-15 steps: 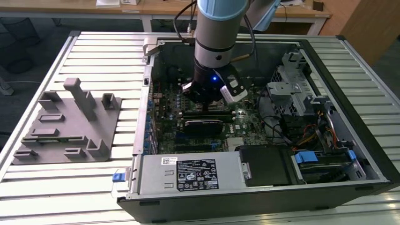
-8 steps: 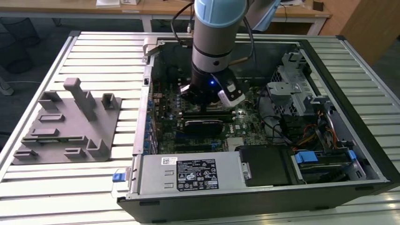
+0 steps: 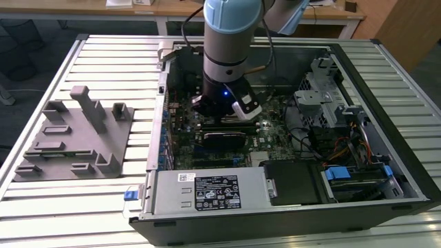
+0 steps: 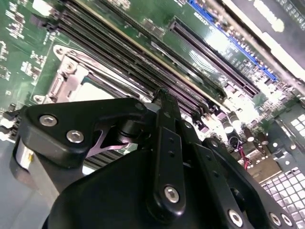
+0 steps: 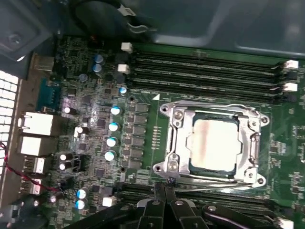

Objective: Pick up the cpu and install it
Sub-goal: 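Install the second cpu locking lever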

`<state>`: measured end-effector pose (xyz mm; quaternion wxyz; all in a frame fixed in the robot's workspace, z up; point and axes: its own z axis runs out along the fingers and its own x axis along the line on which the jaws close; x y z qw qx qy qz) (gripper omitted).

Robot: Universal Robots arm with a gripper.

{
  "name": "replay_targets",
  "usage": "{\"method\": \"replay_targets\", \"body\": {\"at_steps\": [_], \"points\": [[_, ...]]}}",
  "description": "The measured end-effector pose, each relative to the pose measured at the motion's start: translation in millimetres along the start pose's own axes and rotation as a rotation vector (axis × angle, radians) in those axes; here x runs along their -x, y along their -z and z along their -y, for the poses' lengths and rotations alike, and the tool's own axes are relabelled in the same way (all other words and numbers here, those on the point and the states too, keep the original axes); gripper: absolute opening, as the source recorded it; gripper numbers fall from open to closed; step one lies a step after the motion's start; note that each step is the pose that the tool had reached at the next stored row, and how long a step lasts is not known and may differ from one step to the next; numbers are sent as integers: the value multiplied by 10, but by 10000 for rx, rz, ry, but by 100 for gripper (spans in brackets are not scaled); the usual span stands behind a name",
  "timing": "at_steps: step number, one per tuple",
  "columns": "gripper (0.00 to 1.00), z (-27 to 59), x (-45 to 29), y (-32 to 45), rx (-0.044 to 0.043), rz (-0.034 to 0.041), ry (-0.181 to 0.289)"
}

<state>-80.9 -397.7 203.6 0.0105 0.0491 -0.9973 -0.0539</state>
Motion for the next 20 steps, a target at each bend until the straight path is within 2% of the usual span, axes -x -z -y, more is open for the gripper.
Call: {"method": "replay_targets", "body": {"at_steps": [8,12,16,20], "points": [[11,17,-17,-21,446,45,12],[11,76,-22,-18,625,62,16],[11,129,-27,-15,919,91,24],[11,176,-32,-19,1123,112,24]]}}
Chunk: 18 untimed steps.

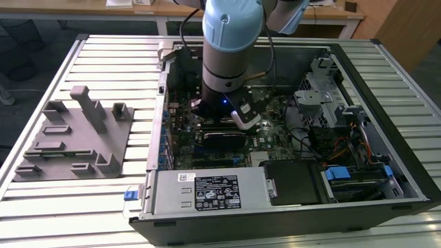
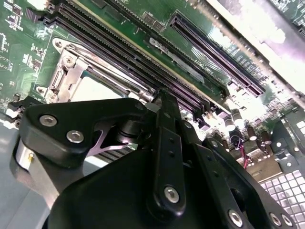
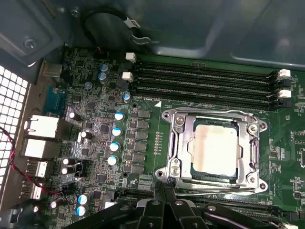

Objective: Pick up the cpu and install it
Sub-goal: 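Install the second cpu locking lever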

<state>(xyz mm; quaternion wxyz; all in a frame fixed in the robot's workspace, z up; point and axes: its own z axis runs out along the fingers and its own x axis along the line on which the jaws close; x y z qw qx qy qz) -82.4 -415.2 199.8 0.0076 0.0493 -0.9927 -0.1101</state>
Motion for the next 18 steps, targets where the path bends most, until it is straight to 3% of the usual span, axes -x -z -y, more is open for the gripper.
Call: {"method": "replay_targets", "body": {"at_steps": [5,10,14,18], "points": [[11,14,-3,-16,175,21,-14],[11,19,-13,-40,282,39,-48],[11,18,-52,-52,501,68,-74],[11,21,-63,-74,651,89,-99]]}}
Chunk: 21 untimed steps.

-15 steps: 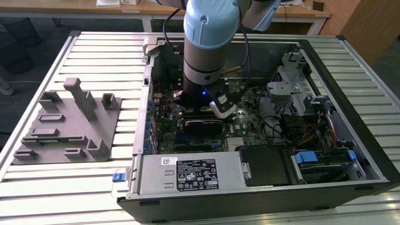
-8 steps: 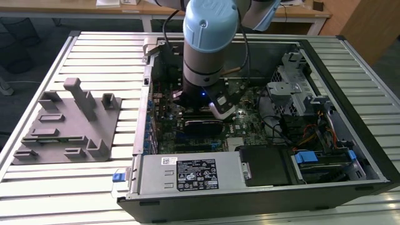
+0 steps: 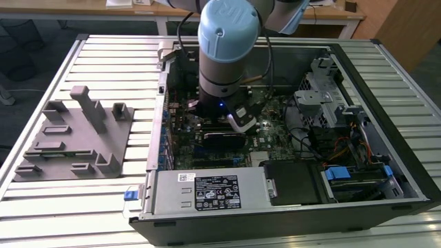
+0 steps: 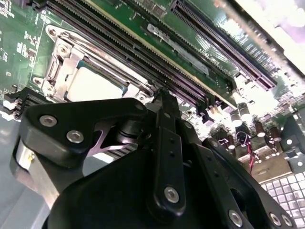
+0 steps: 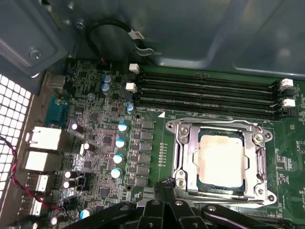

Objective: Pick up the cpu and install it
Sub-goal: 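Install the second cpu locking lever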

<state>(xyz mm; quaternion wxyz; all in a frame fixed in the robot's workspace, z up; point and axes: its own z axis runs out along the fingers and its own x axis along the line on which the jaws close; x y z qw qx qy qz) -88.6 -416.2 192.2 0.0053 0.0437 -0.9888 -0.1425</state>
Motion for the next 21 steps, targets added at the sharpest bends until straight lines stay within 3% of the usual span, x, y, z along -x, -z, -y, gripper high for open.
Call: {"method": "replay_targets", "body": {"at_steps": [4,12,15,21], "points": [[11,5,-5,-20,121,17,-13],[11,11,-8,-40,136,20,-13],[11,-7,-8,19,135,17,-14],[11,-68,-8,230,125,16,-15]]}}
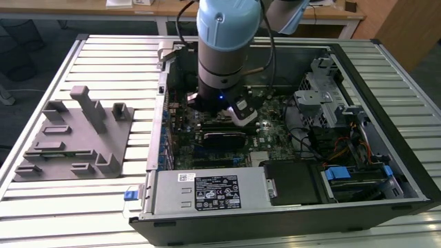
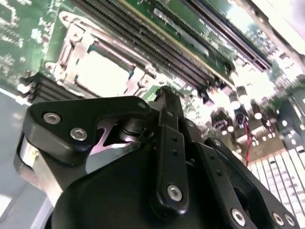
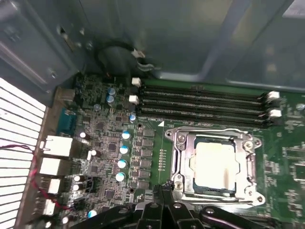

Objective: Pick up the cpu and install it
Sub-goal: 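Install the second cpu locking lever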

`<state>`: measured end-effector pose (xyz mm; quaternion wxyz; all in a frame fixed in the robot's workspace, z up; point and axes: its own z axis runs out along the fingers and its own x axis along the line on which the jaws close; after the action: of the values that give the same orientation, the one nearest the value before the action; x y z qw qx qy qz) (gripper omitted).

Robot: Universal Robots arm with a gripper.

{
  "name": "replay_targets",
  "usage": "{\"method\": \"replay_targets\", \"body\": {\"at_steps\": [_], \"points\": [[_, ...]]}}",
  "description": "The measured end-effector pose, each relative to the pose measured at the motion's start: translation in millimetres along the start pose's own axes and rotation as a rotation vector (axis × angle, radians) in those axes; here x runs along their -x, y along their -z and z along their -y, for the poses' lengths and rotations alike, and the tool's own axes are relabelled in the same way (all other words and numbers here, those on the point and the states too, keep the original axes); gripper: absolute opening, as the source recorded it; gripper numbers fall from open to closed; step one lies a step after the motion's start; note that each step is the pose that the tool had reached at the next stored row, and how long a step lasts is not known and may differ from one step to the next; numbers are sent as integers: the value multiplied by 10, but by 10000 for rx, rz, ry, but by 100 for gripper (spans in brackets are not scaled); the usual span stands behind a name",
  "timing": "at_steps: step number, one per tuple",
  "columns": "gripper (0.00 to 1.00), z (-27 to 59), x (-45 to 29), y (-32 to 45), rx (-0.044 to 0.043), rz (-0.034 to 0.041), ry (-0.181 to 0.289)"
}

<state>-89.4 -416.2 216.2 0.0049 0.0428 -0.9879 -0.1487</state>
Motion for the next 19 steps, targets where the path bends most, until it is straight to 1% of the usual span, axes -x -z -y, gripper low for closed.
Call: {"method": "replay_targets", "body": {"at_steps": [2,3,4,6,7,8,9,11,16,19], "points": [[11,-17,1,56,-43,-3,-5],[11,-24,0,76,-94,-4,-13],[11,-28,1,85,-178,-5,-30],[11,-33,5,89,-409,-7,-99],[11,-36,7,88,-509,-3,-143],[11,-40,11,87,-598,3,-186],[11,-47,17,85,-660,8,-218],[11,-80,30,75,-706,13,-255],[11,-186,62,39,-766,20,-298],[11,-217,106,23,-835,29,-348]]}}
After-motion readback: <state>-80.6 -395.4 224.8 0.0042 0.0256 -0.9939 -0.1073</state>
